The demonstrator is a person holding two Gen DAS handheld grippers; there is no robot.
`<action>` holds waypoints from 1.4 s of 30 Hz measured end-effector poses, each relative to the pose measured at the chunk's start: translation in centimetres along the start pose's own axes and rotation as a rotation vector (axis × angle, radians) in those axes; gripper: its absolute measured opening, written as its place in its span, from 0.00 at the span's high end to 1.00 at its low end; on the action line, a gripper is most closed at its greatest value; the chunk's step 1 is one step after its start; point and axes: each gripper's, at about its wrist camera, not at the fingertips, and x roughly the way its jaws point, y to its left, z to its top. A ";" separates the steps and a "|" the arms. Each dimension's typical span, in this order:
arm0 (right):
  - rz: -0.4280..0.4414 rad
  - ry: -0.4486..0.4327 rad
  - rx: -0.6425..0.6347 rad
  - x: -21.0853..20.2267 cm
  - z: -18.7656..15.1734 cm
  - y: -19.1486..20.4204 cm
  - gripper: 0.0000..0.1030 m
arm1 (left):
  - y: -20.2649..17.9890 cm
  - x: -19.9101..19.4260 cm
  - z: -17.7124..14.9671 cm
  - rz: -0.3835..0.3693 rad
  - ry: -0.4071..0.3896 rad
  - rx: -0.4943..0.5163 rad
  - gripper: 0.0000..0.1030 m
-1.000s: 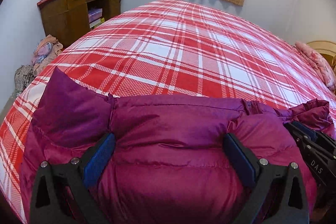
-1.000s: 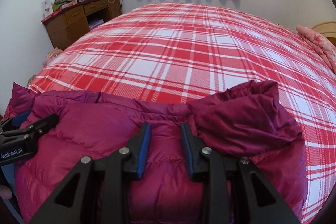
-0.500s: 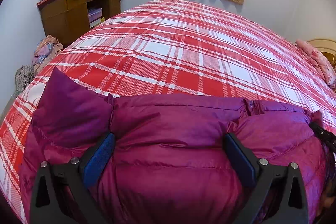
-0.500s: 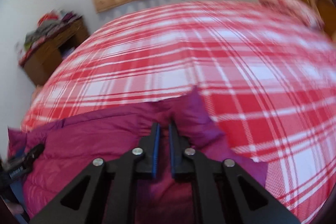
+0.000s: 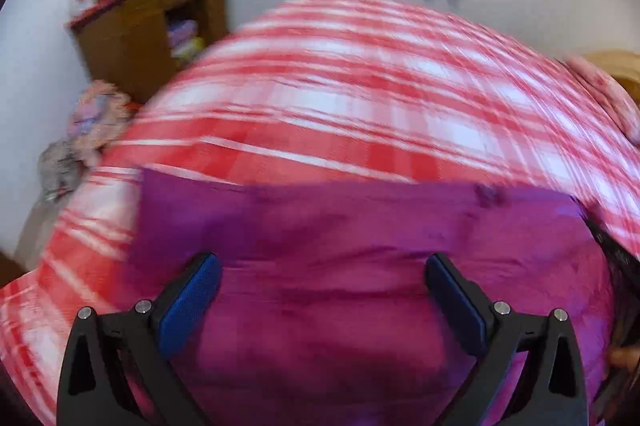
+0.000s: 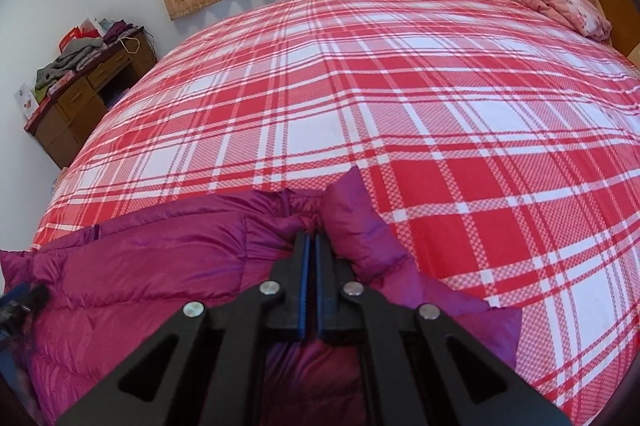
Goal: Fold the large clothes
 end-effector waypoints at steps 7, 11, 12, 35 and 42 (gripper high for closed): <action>-0.006 -0.003 -0.005 0.1 0.1 0.0 0.98 | 6.8 3.2 -1.7 0.007 0.042 -0.236 0.01; -0.015 -0.004 -0.011 0.0 0.1 0.1 0.98 | 5.4 3.8 -1.7 0.079 0.043 -0.178 0.01; -0.019 -0.005 -0.013 0.0 0.1 0.1 0.98 | 5.5 3.9 -1.7 0.076 0.046 -0.179 0.01; 0.260 -0.021 -0.247 -9.7 -10.1 11.8 0.86 | 9.7 -8.4 -12.2 -0.230 -0.003 -0.461 0.01; 0.271 0.037 -0.187 -5.6 -10.8 10.5 0.94 | 6.5 -8.4 -13.6 -0.186 -0.051 -0.391 0.01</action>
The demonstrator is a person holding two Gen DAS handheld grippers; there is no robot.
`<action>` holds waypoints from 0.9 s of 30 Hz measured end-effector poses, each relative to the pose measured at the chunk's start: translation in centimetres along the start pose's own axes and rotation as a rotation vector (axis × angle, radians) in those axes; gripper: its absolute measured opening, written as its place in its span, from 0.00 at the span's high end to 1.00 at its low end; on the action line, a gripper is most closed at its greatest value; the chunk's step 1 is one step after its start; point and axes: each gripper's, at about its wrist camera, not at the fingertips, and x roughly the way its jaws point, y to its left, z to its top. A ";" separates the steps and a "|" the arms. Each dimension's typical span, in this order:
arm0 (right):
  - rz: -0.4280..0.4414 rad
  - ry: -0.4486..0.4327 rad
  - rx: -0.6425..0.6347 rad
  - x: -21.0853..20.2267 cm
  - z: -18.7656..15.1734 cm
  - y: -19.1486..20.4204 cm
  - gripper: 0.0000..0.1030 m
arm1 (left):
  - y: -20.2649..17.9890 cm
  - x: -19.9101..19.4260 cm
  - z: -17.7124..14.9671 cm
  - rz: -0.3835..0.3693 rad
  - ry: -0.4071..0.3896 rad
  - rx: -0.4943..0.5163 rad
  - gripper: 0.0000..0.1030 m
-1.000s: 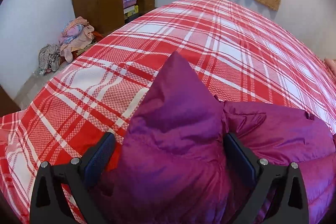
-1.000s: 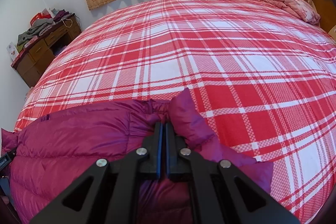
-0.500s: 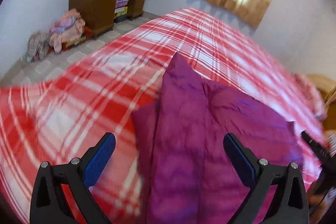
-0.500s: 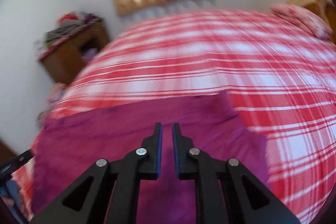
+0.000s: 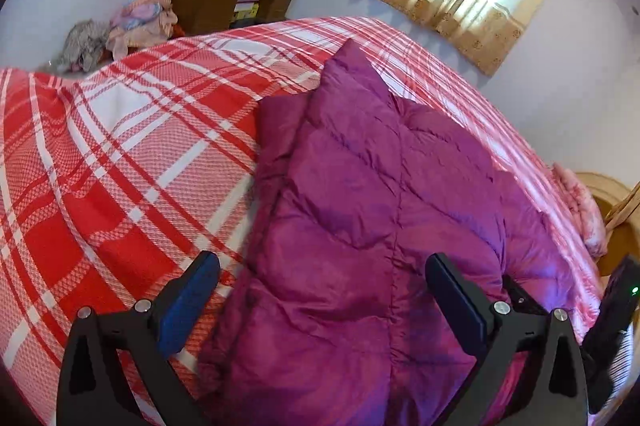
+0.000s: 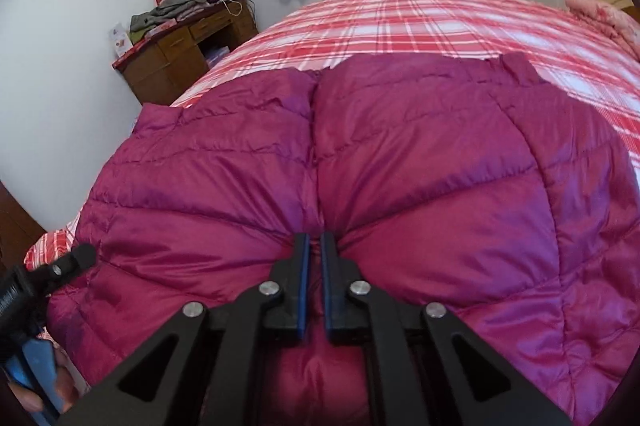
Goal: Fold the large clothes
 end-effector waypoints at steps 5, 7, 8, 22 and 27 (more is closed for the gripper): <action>-0.004 -0.013 -0.007 0.1 -0.3 0.2 0.94 | -0.6 -0.2 -1.0 -0.201 -0.007 -0.087 0.01; 0.006 -0.014 0.001 -0.4 -0.8 0.3 0.94 | 0.0 -0.3 -0.9 -0.297 -0.016 -0.176 0.01; 0.011 -0.013 0.005 -0.4 -0.9 0.2 0.94 | 0.4 0.1 -0.9 -0.365 -0.007 -0.239 0.01; 0.217 0.118 0.271 -0.9 -2.4 -0.1 0.93 | -4.1 -6.4 2.4 -0.557 -0.036 -0.038 0.73; 0.465 0.216 0.343 -0.4 -5.0 5.2 0.94 | -6.6 -10.8 3.8 -0.475 -0.062 0.185 0.73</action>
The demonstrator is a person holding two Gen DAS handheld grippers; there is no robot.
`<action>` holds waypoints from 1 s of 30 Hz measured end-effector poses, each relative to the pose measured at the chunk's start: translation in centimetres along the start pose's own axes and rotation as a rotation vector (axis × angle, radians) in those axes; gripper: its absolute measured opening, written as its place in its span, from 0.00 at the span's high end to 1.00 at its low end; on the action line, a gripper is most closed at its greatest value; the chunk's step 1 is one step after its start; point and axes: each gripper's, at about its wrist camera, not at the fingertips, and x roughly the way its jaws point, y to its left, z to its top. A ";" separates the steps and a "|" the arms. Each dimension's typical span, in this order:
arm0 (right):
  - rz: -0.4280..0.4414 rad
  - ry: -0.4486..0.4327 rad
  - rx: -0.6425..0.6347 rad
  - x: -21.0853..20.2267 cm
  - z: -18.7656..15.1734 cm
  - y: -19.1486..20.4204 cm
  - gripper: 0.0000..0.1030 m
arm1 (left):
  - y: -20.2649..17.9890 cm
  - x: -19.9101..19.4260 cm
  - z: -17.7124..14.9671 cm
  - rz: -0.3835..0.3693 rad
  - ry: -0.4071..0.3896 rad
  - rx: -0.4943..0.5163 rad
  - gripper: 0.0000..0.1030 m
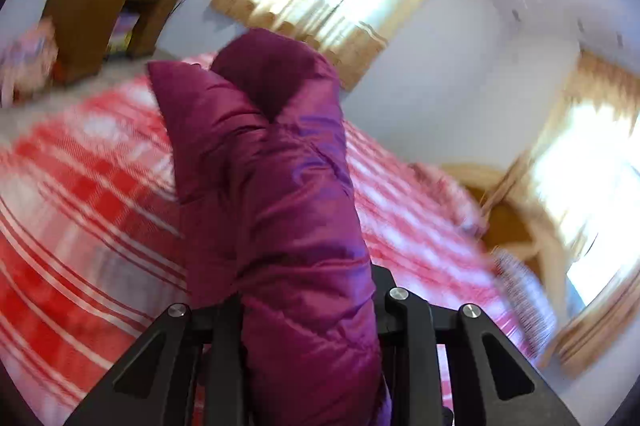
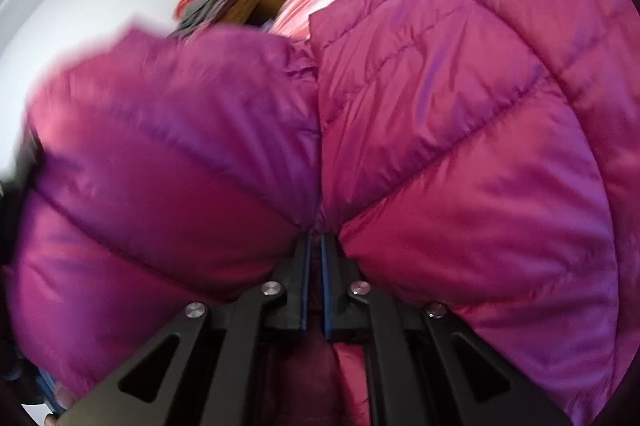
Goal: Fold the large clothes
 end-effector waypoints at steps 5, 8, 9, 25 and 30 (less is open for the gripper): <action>0.066 0.055 -0.024 -0.3 -1.0 1.9 0.88 | -2.7 -0.7 -0.5 0.075 0.048 0.172 0.73; 0.065 -0.039 -0.038 -5.2 -0.4 0.8 0.88 | -4.8 0.3 -2.0 0.110 0.078 0.279 0.73; 0.046 -0.072 -0.038 -6.8 -0.2 0.3 0.88 | -5.0 1.0 -2.3 0.111 0.089 0.299 0.73; -0.222 -0.314 -0.074 -20.8 0.4 -5.3 0.85 | -10.4 10.7 -14.5 0.237 0.280 0.694 0.67; -0.186 -0.313 -0.174 -21.0 1.3 -3.3 0.61 | -9.7 11.6 -15.6 0.224 0.272 0.739 0.66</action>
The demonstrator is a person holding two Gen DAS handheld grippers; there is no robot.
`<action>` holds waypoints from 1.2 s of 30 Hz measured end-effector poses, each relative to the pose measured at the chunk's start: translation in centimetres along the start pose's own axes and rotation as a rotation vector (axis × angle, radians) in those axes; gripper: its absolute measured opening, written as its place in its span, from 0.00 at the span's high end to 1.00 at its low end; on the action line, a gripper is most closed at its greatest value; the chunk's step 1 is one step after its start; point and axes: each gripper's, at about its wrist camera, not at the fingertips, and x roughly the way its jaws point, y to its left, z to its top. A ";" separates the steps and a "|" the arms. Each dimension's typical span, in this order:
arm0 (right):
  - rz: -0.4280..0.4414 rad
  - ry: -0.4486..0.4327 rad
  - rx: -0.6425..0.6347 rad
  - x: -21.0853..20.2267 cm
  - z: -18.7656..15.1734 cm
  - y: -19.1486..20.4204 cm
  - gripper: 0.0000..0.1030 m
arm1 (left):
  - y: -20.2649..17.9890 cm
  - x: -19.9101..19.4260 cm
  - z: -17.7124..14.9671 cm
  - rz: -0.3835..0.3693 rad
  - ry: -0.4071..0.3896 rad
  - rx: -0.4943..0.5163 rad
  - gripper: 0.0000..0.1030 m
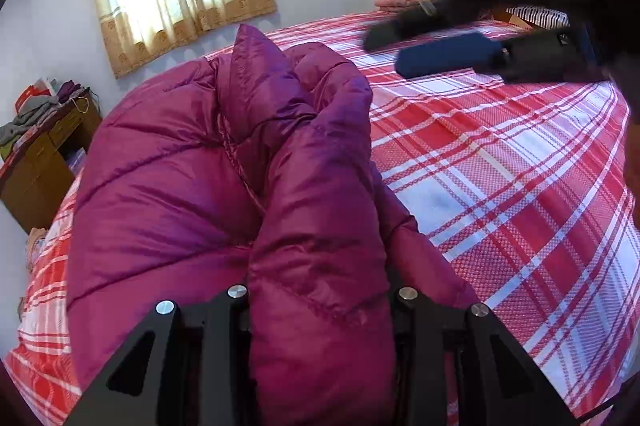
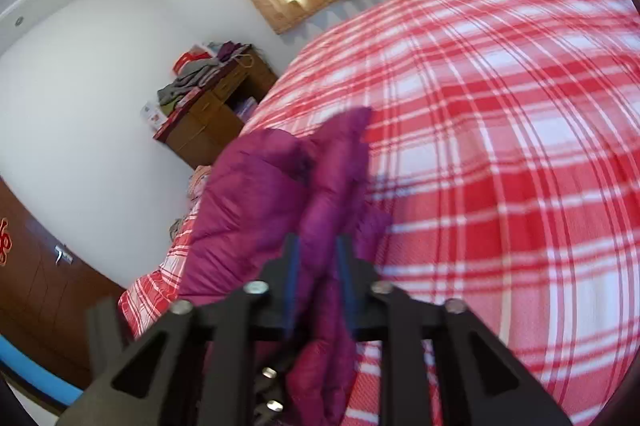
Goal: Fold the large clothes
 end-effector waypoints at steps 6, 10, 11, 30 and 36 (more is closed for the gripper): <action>0.063 0.032 -0.129 2.6 1.0 2.2 0.43 | 0.6 -0.1 -0.2 -0.030 0.001 -0.026 0.66; -0.031 0.130 -0.252 6.4 0.5 3.1 0.74 | 0.1 -0.9 -0.3 -0.027 0.004 -0.006 0.62; -0.074 0.154 -0.261 7.2 0.2 2.7 0.77 | 0.1 -1.4 -0.4 -0.025 0.007 0.003 0.61; -0.093 0.205 -0.099 7.8 -2.2 -2.5 0.84 | 5.6 -14.6 -5.6 -0.176 -0.133 -0.164 0.24; -0.125 0.168 -0.139 4.3 -0.5 -0.6 0.76 | 15.6 -10.5 -1.2 -0.163 -0.055 -0.533 0.23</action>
